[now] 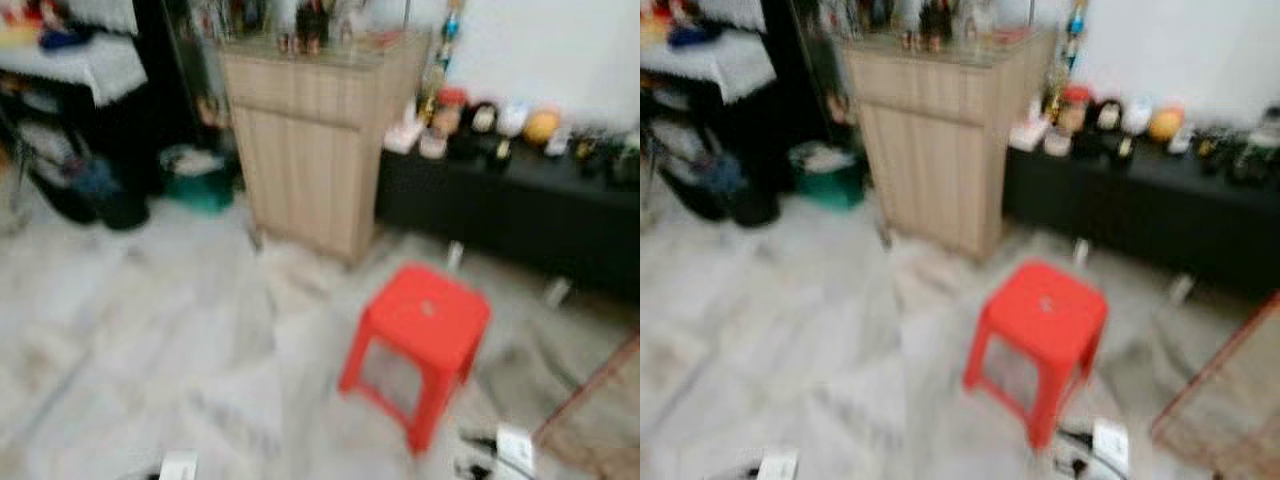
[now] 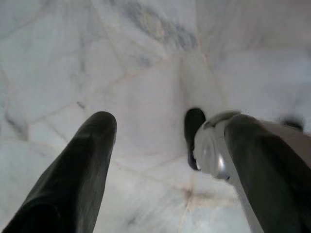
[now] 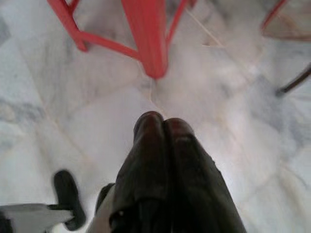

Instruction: Hang keys on a hook

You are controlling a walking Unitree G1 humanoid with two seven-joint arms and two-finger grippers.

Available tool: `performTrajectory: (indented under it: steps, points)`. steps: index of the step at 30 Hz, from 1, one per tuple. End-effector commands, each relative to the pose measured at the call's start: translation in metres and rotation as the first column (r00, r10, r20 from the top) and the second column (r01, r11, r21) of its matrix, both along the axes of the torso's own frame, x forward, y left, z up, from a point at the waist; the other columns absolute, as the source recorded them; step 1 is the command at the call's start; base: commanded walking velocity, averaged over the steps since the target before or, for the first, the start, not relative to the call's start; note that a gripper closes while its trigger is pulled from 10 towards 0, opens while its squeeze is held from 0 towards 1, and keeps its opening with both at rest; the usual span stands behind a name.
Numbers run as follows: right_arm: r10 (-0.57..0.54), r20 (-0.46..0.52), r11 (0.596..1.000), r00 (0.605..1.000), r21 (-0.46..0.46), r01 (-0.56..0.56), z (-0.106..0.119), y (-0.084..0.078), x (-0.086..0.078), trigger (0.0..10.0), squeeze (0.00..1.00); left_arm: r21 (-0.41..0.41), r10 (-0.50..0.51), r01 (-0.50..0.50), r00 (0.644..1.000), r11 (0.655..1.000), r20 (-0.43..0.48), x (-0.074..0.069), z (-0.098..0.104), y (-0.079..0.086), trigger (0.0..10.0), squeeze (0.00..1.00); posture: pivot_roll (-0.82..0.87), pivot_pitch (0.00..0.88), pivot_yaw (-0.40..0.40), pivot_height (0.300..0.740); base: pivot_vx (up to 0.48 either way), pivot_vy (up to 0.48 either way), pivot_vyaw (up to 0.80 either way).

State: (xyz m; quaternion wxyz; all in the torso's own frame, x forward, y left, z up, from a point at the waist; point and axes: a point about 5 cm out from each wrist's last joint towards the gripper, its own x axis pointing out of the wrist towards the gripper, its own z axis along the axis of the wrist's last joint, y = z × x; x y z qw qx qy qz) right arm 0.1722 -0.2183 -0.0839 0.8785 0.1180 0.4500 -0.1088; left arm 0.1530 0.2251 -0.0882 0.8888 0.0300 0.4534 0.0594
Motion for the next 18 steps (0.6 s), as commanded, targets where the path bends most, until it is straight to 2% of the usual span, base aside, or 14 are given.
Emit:
performTrajectory:
  steps: [1, 6, 9, 13, 18]
  points:
    - [0.002, 0.022, 1.000, 1.000, -0.008, -0.001, 0.0030, -0.0013, 0.0057, 10.0, 0.00, -0.008, 0.004, -0.005, 1.000, 1.000, -0.020, -0.0049, -0.0026, -0.0019, 10.0, 0.00, 0.11, 0.000, -0.003, 0.740, -0.304, 0.000, 0.00]
    - [-0.077, 0.064, 0.997, 0.995, 0.034, 0.075, 0.0036, -0.0004, 0.0060, 10.0, 0.00, -0.005, 0.001, -0.001, 1.000, 1.000, -0.019, -0.0050, -0.0026, -0.0018, 10.0, 0.00, 0.12, 0.000, -0.004, 0.740, -0.302, 0.000, 0.00]
    - [-0.123, 0.095, 0.990, 0.988, 0.075, 0.116, 0.0043, 0.0012, 0.0068, 10.0, 0.00, -0.003, 0.001, -0.001, 1.000, 1.000, -0.019, -0.0050, -0.0025, -0.0013, 10.0, 0.00, 0.12, 0.000, -0.002, 0.740, 0.000, 0.000, 0.00]
    - [-0.230, 0.183, 0.963, 0.956, 0.181, 0.197, 0.0074, 0.0043, 0.0104, 10.0, 0.00, 0.007, -0.008, 0.008, 1.000, 1.000, -0.013, -0.0045, -0.0019, -0.0007, 10.0, 0.00, 0.12, 0.000, 0.001, 0.740, 0.000, 0.000, 0.00]
    - [-0.300, 0.232, 0.936, 0.925, 0.257, 0.240, 0.0097, 0.0061, 0.0128, 10.0, 0.00, 0.013, -0.015, 0.015, 1.000, 1.000, 0.001, -0.0033, -0.0010, -0.0004, 10.0, 0.00, 0.12, 0.000, -0.001, 0.740, 0.000, 0.000, 0.00]
